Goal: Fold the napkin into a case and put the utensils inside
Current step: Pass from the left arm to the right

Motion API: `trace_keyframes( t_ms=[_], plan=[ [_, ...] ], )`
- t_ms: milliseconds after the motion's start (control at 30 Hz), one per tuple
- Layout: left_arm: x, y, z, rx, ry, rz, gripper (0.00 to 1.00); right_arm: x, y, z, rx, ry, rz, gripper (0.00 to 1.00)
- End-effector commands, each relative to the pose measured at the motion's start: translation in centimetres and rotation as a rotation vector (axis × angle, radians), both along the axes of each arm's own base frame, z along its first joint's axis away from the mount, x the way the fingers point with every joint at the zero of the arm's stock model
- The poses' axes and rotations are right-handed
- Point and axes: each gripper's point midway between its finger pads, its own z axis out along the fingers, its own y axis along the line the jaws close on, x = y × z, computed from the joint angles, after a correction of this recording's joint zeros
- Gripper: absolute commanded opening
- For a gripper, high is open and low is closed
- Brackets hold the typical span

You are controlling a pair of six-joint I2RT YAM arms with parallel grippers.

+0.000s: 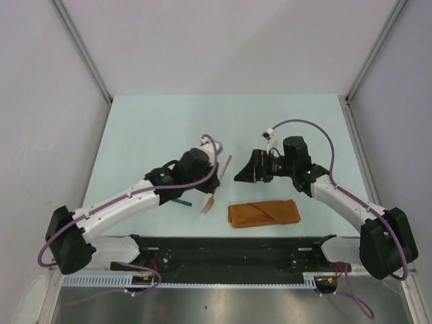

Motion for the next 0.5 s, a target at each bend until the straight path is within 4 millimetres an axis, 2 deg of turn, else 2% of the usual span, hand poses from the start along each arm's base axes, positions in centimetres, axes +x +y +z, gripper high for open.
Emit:
trace_keyframes(
  t_ms=[0, 100, 200, 233, 400, 467],
  plan=[
    [-0.3, -3.8, 2.1, 0.082, -0.135, -0.186, 0.00, 0.8, 1.3, 4.8, 0.107, -0.128, 0.048, 0.91],
    [-0.5, -4.6, 2.0, 0.093, -0.140, -0.211, 0.00, 0.5, 1.2, 4.9, 0.121, -0.134, 0.047, 0.81],
    [-1.1, -5.4, 2.4, 0.081, -0.168, -0.243, 0.00, 0.7, 0.9, 4.0, 0.112, -0.107, 0.027, 0.70],
    [-1.2, -5.7, 2.7, 0.078, -0.181, -0.247, 0.00, 0.7, 0.8, 3.6, 0.112, -0.087, 0.018, 0.63],
    [-2.9, -6.8, 3.2, 0.080, -0.213, -0.325, 0.00, 1.3, 0.4, 3.7, 0.151, -0.088, -0.017, 0.54],
    [-3.4, -7.1, 3.1, 0.088, -0.224, -0.340, 0.00, 1.2, 0.4, 3.7, 0.166, -0.076, -0.016, 0.40]
  ],
)
